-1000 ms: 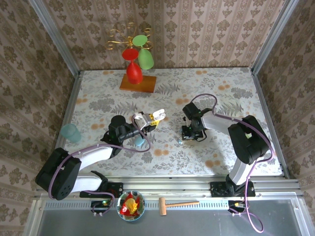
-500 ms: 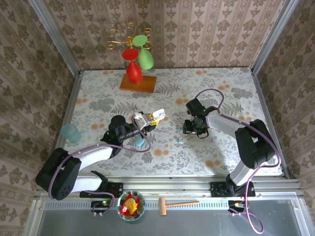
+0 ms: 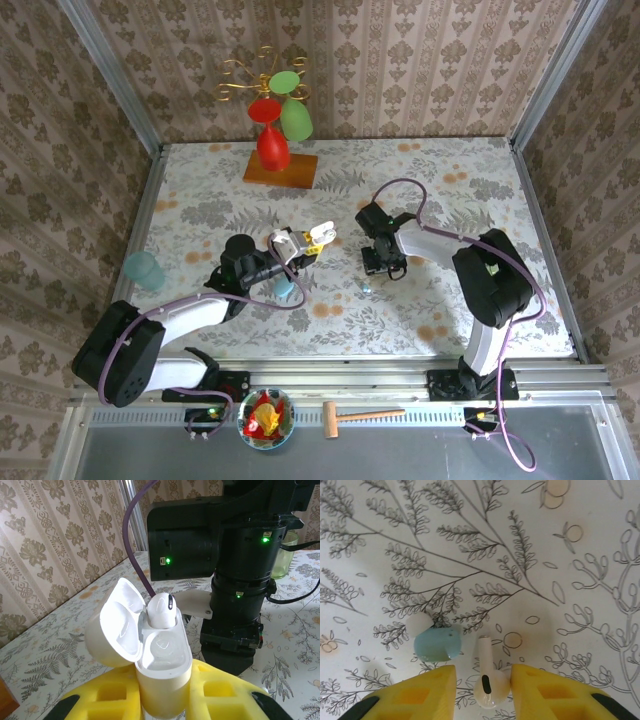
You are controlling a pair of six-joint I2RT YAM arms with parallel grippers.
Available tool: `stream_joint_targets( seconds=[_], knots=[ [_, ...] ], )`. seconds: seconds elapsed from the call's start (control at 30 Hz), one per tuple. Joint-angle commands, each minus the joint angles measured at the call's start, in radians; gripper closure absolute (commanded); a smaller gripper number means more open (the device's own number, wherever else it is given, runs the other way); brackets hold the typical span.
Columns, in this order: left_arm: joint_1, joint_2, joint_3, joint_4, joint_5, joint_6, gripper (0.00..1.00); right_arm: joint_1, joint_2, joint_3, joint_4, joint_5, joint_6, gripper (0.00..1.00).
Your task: Insert wireless bluetooth earbuds into charging case
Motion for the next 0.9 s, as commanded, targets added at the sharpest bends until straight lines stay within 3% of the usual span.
stream_joint_targets(
  seconds=[0.0, 0.17, 0.57, 0.87],
  knots=[
    [-0.005, -0.021, 0.017, 0.002, -0.002, 0.027, 0.96, -0.002, 0.033, 0.02, -0.046, 0.039, -0.012, 0.7],
    [-0.005, -0.016, 0.018, 0.004, -0.001, 0.026, 0.96, -0.005, 0.034, 0.015, -0.066, 0.049, 0.007, 0.77],
    [-0.005, -0.016, 0.004, 0.022, -0.004, 0.019, 0.96, -0.119, -0.003, -0.047, -0.051, -0.041, 0.066, 0.81],
    [-0.004, -0.02, 0.0, 0.019, -0.01, 0.023, 0.96, -0.166, -0.078, -0.086, -0.008, -0.451, -0.103, 0.85]
  ],
)
